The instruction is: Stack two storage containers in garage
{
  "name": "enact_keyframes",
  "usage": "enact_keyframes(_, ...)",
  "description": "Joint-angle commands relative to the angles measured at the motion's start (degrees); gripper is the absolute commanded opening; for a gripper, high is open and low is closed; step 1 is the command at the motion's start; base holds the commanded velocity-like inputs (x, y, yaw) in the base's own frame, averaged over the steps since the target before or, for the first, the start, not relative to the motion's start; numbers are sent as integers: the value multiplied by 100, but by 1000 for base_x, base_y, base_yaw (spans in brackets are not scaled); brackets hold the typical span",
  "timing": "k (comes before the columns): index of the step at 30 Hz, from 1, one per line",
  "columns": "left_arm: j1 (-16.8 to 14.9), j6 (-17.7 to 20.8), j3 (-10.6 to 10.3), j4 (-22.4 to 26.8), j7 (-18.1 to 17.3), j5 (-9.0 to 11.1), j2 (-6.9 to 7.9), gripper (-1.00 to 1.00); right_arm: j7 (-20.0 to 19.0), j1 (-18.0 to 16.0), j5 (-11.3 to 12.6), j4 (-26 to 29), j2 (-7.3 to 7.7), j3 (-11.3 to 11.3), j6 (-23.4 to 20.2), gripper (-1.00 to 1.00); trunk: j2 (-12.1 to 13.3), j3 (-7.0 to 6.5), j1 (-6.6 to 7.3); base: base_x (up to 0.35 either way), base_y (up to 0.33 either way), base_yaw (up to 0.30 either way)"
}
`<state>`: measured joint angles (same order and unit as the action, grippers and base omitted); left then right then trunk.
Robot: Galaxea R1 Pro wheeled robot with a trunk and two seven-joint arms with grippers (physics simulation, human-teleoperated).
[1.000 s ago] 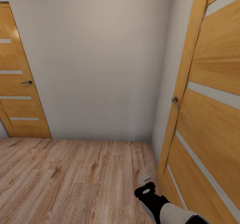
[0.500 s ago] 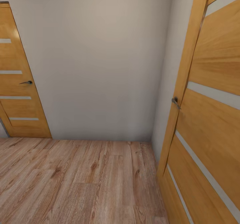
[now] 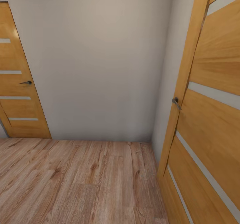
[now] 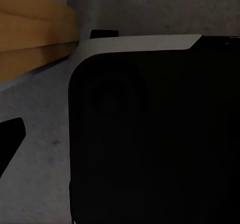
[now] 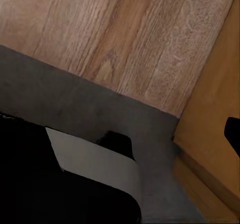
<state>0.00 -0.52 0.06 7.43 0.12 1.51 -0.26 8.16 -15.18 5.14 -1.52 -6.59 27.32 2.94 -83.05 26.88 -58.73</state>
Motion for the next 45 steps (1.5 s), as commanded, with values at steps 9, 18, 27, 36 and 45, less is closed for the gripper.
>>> enact_keyframes(9, 0, -8, 2, 4, -1, 15, 1, 100, -126, 136, 57, -15, 72, 46, 92, 100, -3, 5, 0, 28, 0, 0)
enact_keyframes(18, 0, -10, 3, -4, -27, -24, -1, 100, -130, 138, 57, -15, 70, 50, 89, 100, -3, 5, 0, 158, 0, 0)
enact_keyframes(27, 0, -10, 2, -5, -29, -28, -1, 100, -130, 138, 57, -15, 70, 54, 84, 100, -3, 5, 0, 307, 0, 0)
enact_keyframes(36, 0, -10, 2, -2, -4, 4, -1, 100, -130, 138, 57, -15, 70, 54, 84, 100, -3, 5, 0, 86, 0, 0)
enact_keyframes(45, 0, -10, 2, -2, -3, 5, -1, 100, -130, 138, 57, -15, 70, 54, 84, 100, -3, 5, 0, 2, 0, 0)
